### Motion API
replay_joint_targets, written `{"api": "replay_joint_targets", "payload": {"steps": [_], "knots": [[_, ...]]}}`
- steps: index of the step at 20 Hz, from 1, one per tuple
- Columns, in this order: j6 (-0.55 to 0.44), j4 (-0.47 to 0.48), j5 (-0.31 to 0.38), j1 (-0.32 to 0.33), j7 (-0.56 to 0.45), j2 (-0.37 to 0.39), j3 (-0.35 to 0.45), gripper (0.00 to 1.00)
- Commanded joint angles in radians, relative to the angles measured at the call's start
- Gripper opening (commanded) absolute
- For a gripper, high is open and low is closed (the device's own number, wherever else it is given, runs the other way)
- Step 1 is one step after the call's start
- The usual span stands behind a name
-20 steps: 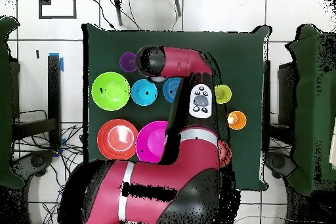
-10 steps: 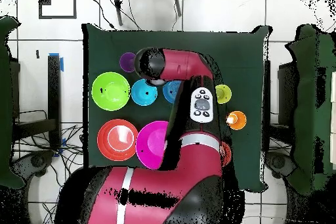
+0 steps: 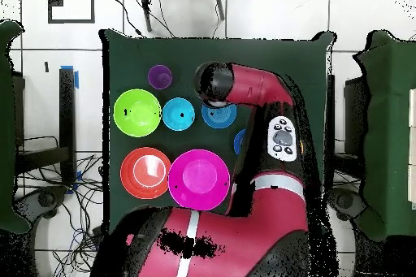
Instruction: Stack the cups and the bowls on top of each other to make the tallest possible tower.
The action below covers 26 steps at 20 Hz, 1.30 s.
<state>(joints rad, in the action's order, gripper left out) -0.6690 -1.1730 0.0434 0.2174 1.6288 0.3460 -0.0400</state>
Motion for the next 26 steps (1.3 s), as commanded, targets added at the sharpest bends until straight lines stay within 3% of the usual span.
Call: {"api": "replay_joint_targets", "payload": {"steps": [1, 6, 17, 20, 23, 26], "knots": [[0.158, -0.087, 0.076, -0.015, 0.009, -0.058, 0.117, 1.00], [0.229, -0.063, 0.090, -0.054, 0.052, -0.082, 0.088, 1.00], [0.227, -0.077, 0.065, -0.077, 0.055, -0.074, 0.064, 1.00], [0.173, -0.080, 0.055, -0.087, 0.055, -0.073, 0.053, 1.00], [0.030, -0.060, 0.026, -0.075, 0.028, -0.086, 0.068, 1.00], [-0.033, -0.057, 0.012, -0.056, 0.007, -0.086, 0.089, 1.00]]}}
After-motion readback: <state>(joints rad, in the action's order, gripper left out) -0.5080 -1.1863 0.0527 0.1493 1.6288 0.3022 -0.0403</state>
